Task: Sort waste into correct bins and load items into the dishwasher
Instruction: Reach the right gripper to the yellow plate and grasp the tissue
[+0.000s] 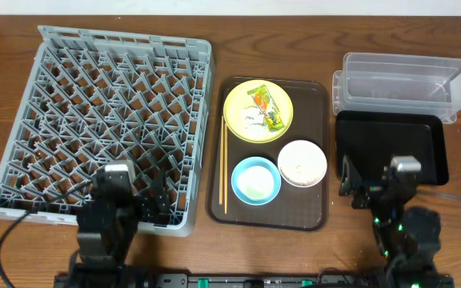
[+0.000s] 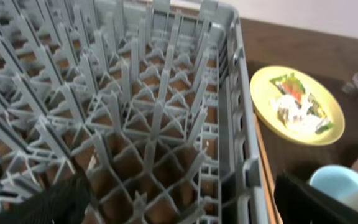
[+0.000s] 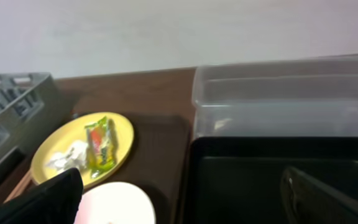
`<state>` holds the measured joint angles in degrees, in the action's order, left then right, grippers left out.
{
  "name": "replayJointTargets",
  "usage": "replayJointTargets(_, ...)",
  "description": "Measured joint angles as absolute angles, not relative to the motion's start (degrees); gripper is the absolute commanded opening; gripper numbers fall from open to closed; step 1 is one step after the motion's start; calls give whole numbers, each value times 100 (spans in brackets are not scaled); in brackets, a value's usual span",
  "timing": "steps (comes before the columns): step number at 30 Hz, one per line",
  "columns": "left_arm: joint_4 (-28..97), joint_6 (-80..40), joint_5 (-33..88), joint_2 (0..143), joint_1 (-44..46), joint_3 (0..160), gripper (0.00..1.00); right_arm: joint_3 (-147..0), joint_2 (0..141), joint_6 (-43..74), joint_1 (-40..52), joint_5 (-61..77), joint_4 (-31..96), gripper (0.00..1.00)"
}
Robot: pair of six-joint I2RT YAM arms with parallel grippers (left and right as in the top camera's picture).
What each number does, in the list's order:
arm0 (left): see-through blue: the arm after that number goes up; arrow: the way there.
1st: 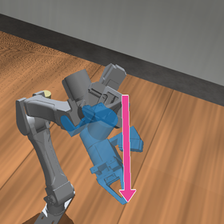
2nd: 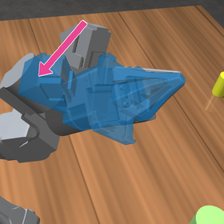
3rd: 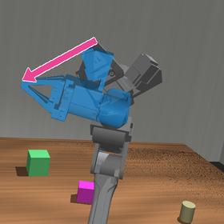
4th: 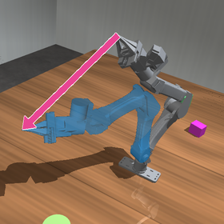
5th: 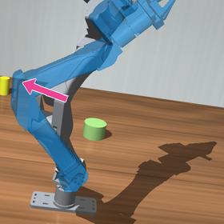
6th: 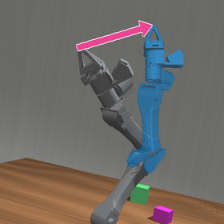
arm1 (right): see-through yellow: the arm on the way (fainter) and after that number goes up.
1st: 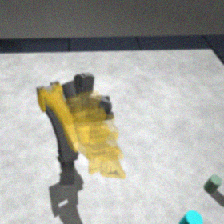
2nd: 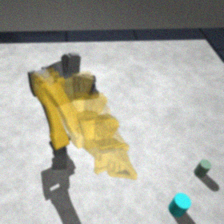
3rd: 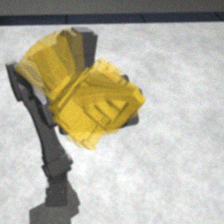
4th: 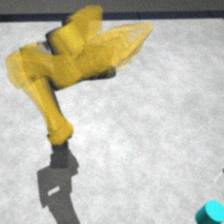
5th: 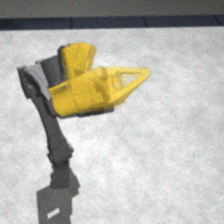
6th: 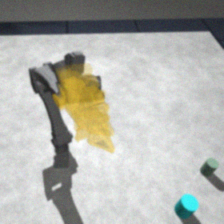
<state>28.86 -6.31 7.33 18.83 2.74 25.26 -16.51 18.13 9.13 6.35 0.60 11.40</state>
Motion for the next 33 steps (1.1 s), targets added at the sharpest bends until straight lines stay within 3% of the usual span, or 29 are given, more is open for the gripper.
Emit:
replayJointTargets(8,4886,-666,735,3522,274,4364,95,-4093,4624,735,635,864,2989,99)
replayJointTargets(16,5651,-666,733,4359,276,5054,98,-6818,7087,34,635,1525,5240,99)
replayJointTargets(19,5677,-685,733,4499,276,5057,98,-7279,7738,-78,635,1680,5111,99)
replayJointTargets(24,5682,-685,733,4512,276,5057,98,-7314,8340,25,705,2261,4071,82)
replayJointTargets(29,5677,-685,733,4515,276,5057,98,-7334,8838,342,1498,2088,3529,73)
replayJointTargets(33,5680,-685,733,4512,276,5057,98,-7334,9411,489,2161,1726,3415,74)
